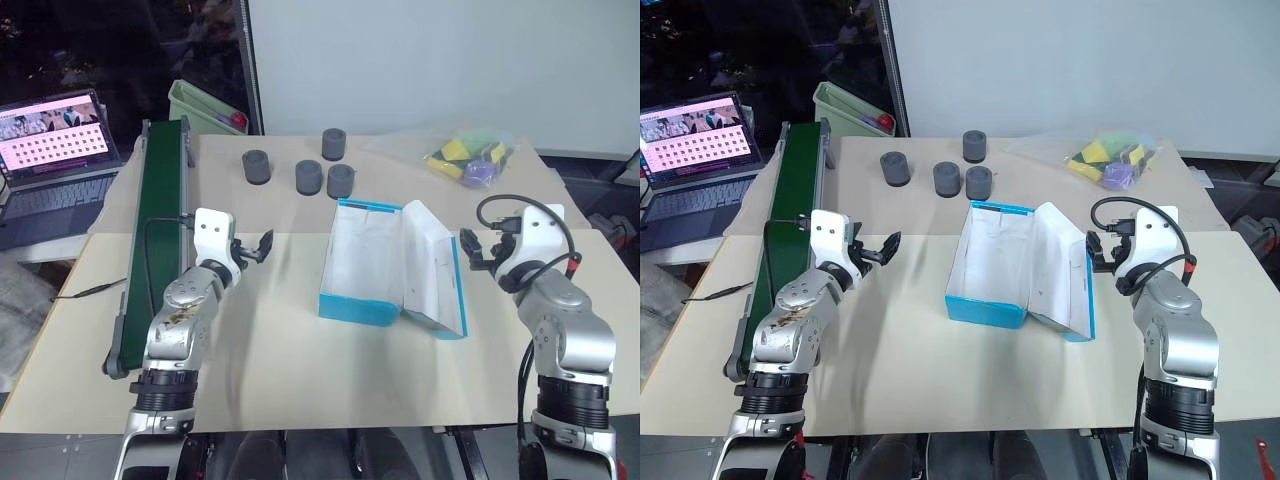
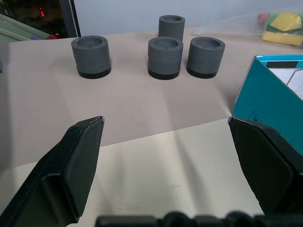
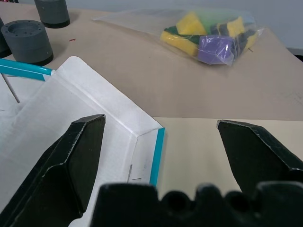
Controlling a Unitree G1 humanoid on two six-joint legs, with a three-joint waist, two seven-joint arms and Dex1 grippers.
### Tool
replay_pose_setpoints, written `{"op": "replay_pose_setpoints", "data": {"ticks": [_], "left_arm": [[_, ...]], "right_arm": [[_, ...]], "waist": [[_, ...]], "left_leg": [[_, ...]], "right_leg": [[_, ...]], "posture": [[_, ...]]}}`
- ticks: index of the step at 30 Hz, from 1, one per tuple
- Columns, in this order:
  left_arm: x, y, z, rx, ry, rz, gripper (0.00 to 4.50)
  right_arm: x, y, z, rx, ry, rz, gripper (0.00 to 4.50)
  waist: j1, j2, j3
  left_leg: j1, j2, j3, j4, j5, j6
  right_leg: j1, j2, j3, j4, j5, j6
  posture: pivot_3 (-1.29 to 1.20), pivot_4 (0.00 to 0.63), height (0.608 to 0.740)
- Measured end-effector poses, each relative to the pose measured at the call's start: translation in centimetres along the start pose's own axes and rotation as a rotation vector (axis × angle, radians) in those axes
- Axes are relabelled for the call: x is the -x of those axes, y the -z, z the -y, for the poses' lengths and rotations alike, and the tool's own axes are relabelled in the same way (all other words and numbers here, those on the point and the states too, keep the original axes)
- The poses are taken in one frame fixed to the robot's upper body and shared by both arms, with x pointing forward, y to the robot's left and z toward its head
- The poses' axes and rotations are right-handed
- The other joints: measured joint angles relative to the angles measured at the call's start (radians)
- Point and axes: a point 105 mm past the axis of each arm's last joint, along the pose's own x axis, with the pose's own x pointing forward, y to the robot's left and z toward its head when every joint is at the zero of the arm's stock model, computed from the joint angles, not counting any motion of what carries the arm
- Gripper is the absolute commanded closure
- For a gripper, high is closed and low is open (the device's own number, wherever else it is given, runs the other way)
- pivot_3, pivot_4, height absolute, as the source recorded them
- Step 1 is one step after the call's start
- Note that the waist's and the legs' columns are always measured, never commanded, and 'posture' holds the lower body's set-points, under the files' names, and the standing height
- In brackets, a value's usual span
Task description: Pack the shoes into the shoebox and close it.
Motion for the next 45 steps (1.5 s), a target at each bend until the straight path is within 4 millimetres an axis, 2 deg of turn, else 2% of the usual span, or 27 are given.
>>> {"op": "replay_pose_setpoints", "data": {"ticks": [2, 3, 4, 7, 9, 10, 12, 14, 17, 22, 24, 32, 39, 45], "left_arm": [[0.0, 0.0, 0.0, -0.001, 0.0, 0.0, 0.0], [-0.1, 0.0, -0.1, -0.006, -0.006, -0.002, 0.0], [-0.3, -0.1, -0.2, -0.009, -0.016, -0.004, 0.0], [-1.1, -1.4, 0.1, 0.002, -0.023, 0.033, 0.0], [-0.9, -1.6, -0.4, 0.017, -0.057, 0.044, 0.0], [-0.4, -1.5, -1.1, 0.027, -0.092, 0.042, 0.0], [0.6, -0.6, -2.7, 0.042, -0.156, 0.014, 0.0], [2.0, 0.6, -4.2, 0.043, -0.208, -0.023, 0.0], [3.2, 1.7, -6.2, 0.062, -0.299, -0.066, 0.0], [5.5, 1.1, -10.8, 0.062, -0.513, -0.091, 0.0], [6.2, 0.8, -11.9, 0.054, -0.561, -0.1, 0.0], [6.4, 1.3, -11.6, 0.057, -0.555, -0.196, 0.0], [5.9, 1.3, -10.8, 0.05, -0.529, -0.216, 0.0], [5.7, 2.7, -10.8, 0.057, -0.526, -0.274, 0.0]], "right_arm": [[0.0, 0.0, -0.1, 0.003, -0.003, 0.0, 0.07], [-0.2, 0.0, -0.8, 0.032, -0.036, -0.006, 0.07], [-0.4, -0.3, -2.0, 0.056, -0.09, -0.005, 0.07], [0.0, -1.9, -8.2, 0.088, -0.395, 0.042, 0.07], [2.0, -3.4, -12.3, 0.107, -0.671, 0.078, 0.07], [4.3, -4.2, -14.6, 0.144, -0.875, 0.087, 0.07], [7.6, -5.8, -16.9, 0.175, -1.12, 0.137, 0.07], [8.8, -5.9, -17.6, 0.17, -1.234, 0.129, 0.07], [8.8, -4.9, -17.9, 0.175, -1.279, 0.072, 0.07], [8.1, -3.4, -18.6, 0.169, -1.297, 0.017, 0.07], [7.7, -3.0, -19.0, 0.154, -1.291, 0.008, 0.07], [7.5, -2.8, -20.4, 0.13, -1.298, 0.022, 0.07], [7.2, -2.9, -20.7, 0.111, -1.272, 0.031, 0.07], [6.9, -3.1, -20.9, 0.092, -1.245, 0.044, 0.07]], "waist": [[0.0, 0.0, 0.0], [0.0, 0.0, 0.0], [-0.005, 0.0, 0.0], [-0.009, 0.0, 0.0], [-0.009, 0.0, 0.0], [-0.009, 0.001, 0.0], [-0.005, 0.0, 0.0], [0.001, 0.0, 0.0], [0.011, -0.001, 0.0], [0.012, -0.001, 0.0], [0.01, -0.001, 0.0], [0.015, -0.001, 0.0], [0.018, -0.001, 0.0], [0.018, -0.001, 0.0]], "left_leg": [[0.0, 0.0, 0.0, 0.0, 0.0, 0.0], [0.0, 0.0, 0.0, 0.0, 0.0, 0.0], [0.0, 0.0, 0.0, 0.0, 0.0, 0.0], [0.001, 0.0, 0.0, 0.0, 0.0, 0.0], [0.0, 0.001, -0.001, 0.0, 0.0, 0.0], [-0.001, 0.001, -0.002, -0.001, 0.0, 0.001], [-0.001, 0.001, -0.005, 0.0, -0.001, 0.001], [-0.002, 0.0, -0.005, 0.0, -0.001, 0.001], [-0.001, 0.0, -0.005, 0.002, 0.0, 0.0], [0.0, 0.0, -0.004, 0.002, 0.0, 0.0], [0.0, 0.0, -0.004, 0.002, 0.0, 0.0], [-0.001, 0.0, -0.004, 0.002, 0.0, 0.0], [-0.001, 0.0, -0.004, 0.002, 0.0, 0.0], [0.0, 0.0, -0.004, 0.002, 0.0, 0.0]], "right_leg": [[0.0, 0.0, 0.0, 0.0, 0.0, 0.0], [0.0, 0.0, 0.0, 0.0, 0.0, 0.0], [0.0, 0.0, 0.0, 0.001, 0.0, 0.0], [0.0, 0.001, 0.0, 0.001, 0.0, 0.0], [0.0, 0.001, 0.0, 0.0, 0.0, 0.0], [-0.001, 0.001, 0.0, -0.001, 0.0, 0.0], [0.0, 0.001, -0.003, -0.003, 0.0, 0.0], [0.001, 0.0, -0.003, -0.002, 0.0, 0.0], [0.001, 0.0, -0.004, -0.001, 0.001, 0.0], [0.001, 0.001, -0.003, 0.0, 0.001, 0.0], [0.001, 0.0, -0.003, 0.0, 0.001, 0.0], [0.0, 0.0, -0.003, 0.0, 0.001, 0.0], [0.0, 0.0, -0.003, 0.0, 0.001, 0.0], [0.0, 0.0, -0.003, 0.0, 0.001, 0.0]], "posture": [[0.0, 0.15, 0.729], [0.0, 0.15, 0.729], [0.0, 0.15, 0.729], [0.0, 0.15, 0.729], [0.0, 0.15, 0.729], [0.0, 0.15, 0.729], [0.0, 0.15, 0.729], [0.0, 0.15, 0.729], [0.0, 0.15, 0.729], [0.0, 0.15, 0.729], [0.0, 0.15, 0.729], [0.0, 0.15, 0.729], [0.0, 0.15, 0.729], [0.0, 0.15, 0.729]]}}
